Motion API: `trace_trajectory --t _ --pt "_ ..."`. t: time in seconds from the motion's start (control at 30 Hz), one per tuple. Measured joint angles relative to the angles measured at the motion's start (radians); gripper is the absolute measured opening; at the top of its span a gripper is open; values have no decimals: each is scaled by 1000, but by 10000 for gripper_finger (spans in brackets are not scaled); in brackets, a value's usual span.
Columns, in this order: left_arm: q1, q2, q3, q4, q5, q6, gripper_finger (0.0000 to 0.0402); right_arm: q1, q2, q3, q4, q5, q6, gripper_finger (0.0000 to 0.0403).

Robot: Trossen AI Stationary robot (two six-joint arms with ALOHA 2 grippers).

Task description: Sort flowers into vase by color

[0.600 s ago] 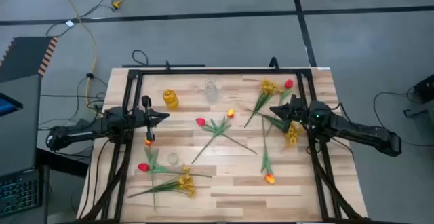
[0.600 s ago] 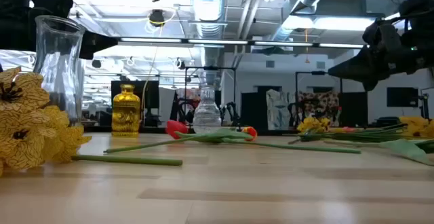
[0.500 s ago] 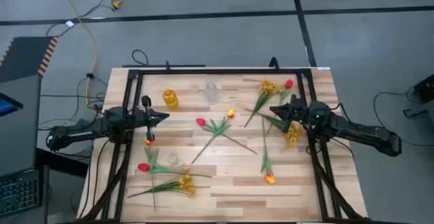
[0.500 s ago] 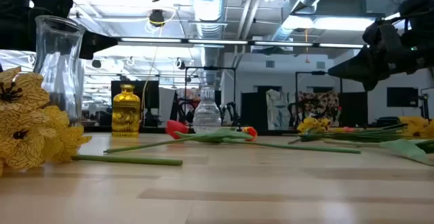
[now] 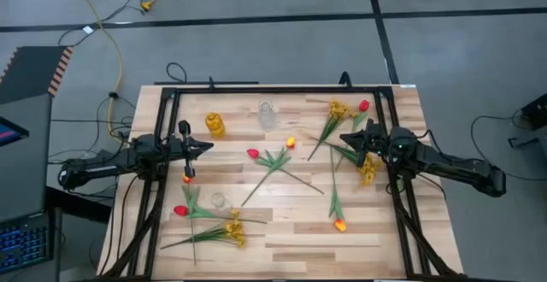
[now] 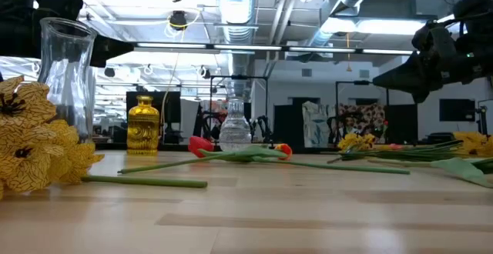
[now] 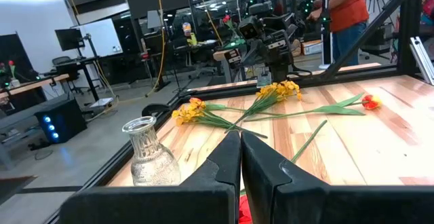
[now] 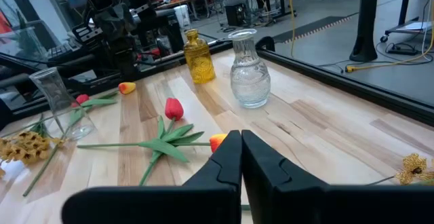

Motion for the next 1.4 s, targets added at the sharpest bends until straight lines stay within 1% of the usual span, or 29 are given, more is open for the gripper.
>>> trace_trajectory --t 1.2,1.33,1.4 --pt "0 0 0 0 0 1 0 0 0 0 0 0 0 36" --pt "0 0 0 0 0 42 0 0 0 0 0 0 0 36" --pt "0 0 0 0 0 23 0 0 0 0 0 0 0 36"
